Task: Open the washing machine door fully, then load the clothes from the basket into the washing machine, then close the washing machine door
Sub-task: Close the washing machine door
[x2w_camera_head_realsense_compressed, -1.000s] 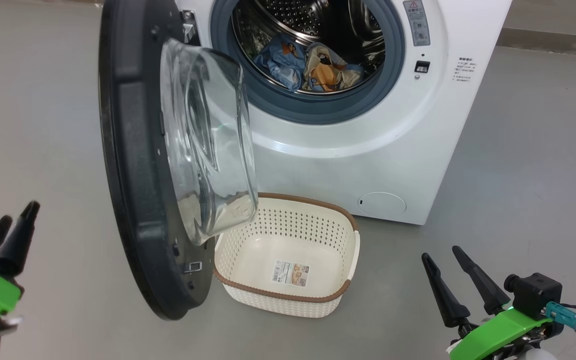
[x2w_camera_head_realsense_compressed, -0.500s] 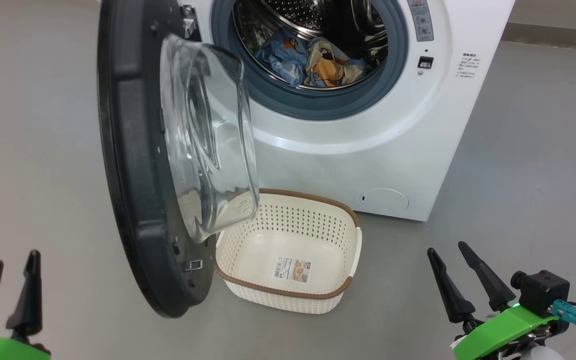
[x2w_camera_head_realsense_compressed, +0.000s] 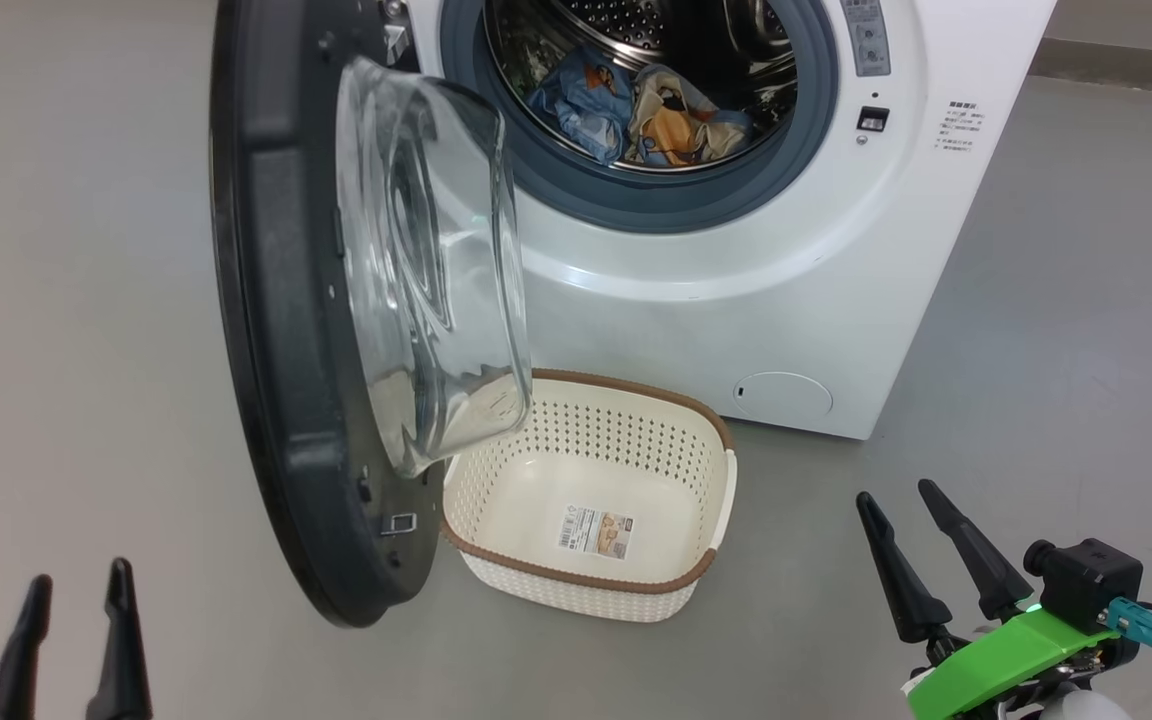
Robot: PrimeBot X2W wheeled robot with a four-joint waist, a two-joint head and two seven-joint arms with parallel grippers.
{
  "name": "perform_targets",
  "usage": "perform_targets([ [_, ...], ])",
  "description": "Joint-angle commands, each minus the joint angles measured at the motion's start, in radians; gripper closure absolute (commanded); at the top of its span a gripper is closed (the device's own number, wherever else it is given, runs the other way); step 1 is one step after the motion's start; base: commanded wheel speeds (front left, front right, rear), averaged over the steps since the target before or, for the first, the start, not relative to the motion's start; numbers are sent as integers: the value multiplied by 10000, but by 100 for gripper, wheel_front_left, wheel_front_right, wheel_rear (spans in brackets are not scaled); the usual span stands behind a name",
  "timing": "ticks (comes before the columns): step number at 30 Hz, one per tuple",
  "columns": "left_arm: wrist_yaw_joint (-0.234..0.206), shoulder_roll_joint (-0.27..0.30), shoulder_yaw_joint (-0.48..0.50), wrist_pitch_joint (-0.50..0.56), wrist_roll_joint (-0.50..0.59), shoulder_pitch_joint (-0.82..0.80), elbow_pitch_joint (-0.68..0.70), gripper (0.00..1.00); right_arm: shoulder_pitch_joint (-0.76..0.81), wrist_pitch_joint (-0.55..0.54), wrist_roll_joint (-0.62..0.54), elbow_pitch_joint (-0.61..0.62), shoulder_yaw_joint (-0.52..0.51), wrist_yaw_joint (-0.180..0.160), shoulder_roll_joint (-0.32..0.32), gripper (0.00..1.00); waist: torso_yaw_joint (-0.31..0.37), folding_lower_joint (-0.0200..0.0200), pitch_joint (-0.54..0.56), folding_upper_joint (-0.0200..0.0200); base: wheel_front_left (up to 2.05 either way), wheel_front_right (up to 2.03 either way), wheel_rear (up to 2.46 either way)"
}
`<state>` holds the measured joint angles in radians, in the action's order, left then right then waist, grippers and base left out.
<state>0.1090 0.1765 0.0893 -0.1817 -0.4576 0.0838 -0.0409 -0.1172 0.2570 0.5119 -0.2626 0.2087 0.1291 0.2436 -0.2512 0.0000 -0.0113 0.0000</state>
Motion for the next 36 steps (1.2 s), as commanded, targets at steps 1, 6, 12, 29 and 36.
perform_targets([
  [1, -17, 123, 261, -250, 209, -70, 102, 0, 18, 48, -45, 287, 101, 16, 37, 0, -32, 0, -15, 0, 0, 0, 0],
  [6, -123, -61, 298, -557, 373, 13, -65, 0, 84, 48, -54, 290, 46, 16, 50, 0, -109, 0, -66, 0, 0, 0, 0],
  [12, -74, -211, 266, -735, 546, 120, -236, 0, 70, 48, -328, 435, -3, 16, 106, 0, -108, 0, -147, 0, 0, 0, 0],
  [29, 94, -536, 343, -799, 803, -25, -237, 0, 46, 48, -454, 551, 14, 16, 137, 0, -108, 0, -240, 0, 0, 0, 0],
  [36, 135, -629, 402, -800, 845, -64, -206, 0, 66, 48, -491, 562, 25, 16, 142, 0, -159, 0, -249, 0, 0, 0, 0],
])
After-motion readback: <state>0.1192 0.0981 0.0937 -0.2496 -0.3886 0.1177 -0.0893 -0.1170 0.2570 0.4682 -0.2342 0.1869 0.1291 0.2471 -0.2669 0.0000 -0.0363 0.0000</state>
